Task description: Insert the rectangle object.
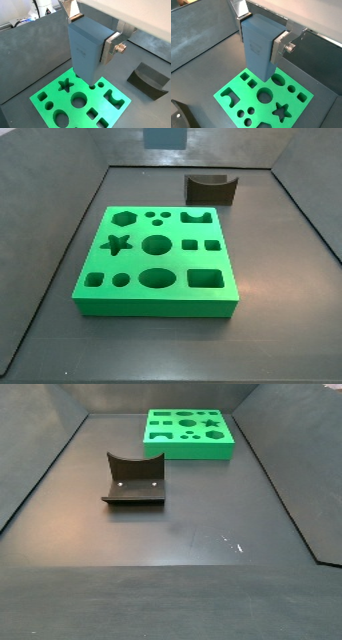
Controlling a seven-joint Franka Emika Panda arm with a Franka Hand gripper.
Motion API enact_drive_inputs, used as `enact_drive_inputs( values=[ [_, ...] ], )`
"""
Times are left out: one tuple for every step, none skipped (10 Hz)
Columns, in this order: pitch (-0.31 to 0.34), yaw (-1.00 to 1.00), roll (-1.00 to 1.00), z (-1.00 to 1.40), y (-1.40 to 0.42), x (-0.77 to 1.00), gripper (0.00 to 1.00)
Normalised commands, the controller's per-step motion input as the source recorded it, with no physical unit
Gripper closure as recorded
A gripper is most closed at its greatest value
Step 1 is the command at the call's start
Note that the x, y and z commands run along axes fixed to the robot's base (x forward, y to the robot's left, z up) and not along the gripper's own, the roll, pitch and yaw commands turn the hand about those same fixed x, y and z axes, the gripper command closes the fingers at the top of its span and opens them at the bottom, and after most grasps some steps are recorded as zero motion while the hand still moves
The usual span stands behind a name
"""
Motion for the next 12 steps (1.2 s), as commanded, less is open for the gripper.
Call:
enact_drive_inputs(
  values=[
    [-0.053, -0.16, 0.08, -1.0, -0.52, 0.76, 1.0],
    [-0.044, -0.15, 0.08, -1.0, -0.51, 0.76, 1.0],
    [-0.013, -0.15, 0.09, -1.0, -0.49, 0.76, 1.0],
    [0.0, -0.15, 0.11, -1.0, -0.47, 0.75, 1.0],
    [0.0, -0.12, 0.12, -1.0, -0.46, 0.75, 1.0],
    [0.0, -0.07, 0.16, -0.91, -0.47, 0.75, 1.0],
    [0.0, -0.01, 0.17, -0.9, -0.47, 0.71, 1.0],
    [0.0, 0.0, 0.18, -0.9, -0.48, 0.7, 1.0],
    [0.074, -0.05, 0.23, -0.76, -0.41, 0.62, 1.0],
    [0.023, 0.0, -0.07, 0.0, 0.0, 0.15, 1.0],
    [0.043, 0.0, 0.0, -0.2, -0.03, 0.18, 1.0],
    [0.063, 0.0, 0.06, -0.25, 0.0, 0.13, 1.0]
  ],
)
